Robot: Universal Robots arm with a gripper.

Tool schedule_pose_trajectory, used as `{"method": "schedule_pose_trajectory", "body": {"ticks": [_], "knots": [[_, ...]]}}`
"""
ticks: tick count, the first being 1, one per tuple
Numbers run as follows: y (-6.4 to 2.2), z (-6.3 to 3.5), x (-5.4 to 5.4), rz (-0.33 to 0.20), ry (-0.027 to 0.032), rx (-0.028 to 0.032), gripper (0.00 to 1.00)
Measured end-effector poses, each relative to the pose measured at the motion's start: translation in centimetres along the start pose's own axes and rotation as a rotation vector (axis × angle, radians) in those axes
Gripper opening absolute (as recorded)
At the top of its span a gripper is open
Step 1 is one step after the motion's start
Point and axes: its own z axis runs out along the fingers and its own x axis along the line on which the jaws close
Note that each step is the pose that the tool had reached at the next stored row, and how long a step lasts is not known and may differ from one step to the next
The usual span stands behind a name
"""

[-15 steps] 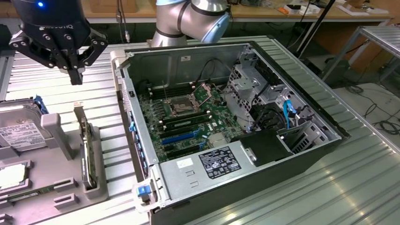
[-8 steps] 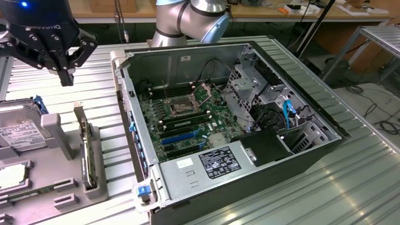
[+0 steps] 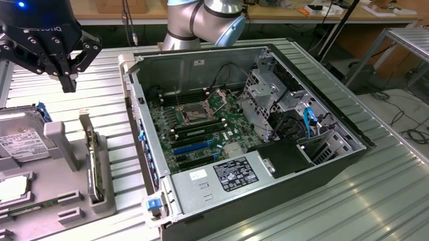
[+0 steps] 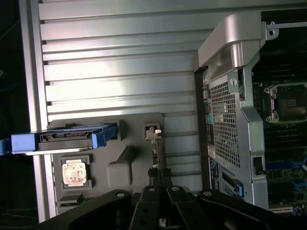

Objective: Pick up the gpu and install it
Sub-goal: 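Pick up the gpu and move the gpu toward the slot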

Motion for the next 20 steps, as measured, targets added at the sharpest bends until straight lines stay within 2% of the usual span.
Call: {"method": "schedule_pose_trajectory", "body": {"ticks": [9,11,12,13,16,17,20], "knots": [[0.0,0.0,0.0,0.0,0.0,0.0,0.11],[0.0,0.0,0.0,0.0,0.0,0.0,0.23],[0.0,0.0,0.0,0.0,0.0,0.0,0.36],[0.0,0.0,0.0,0.0,0.0,0.0,0.42],[0.0,0.0,0.0,0.0,0.0,0.0,0.47],[0.0,0.0,0.0,0.0,0.0,0.0,0.54],[0.0,0.0,0.0,0.0,0.0,0.0,0.54]]}}
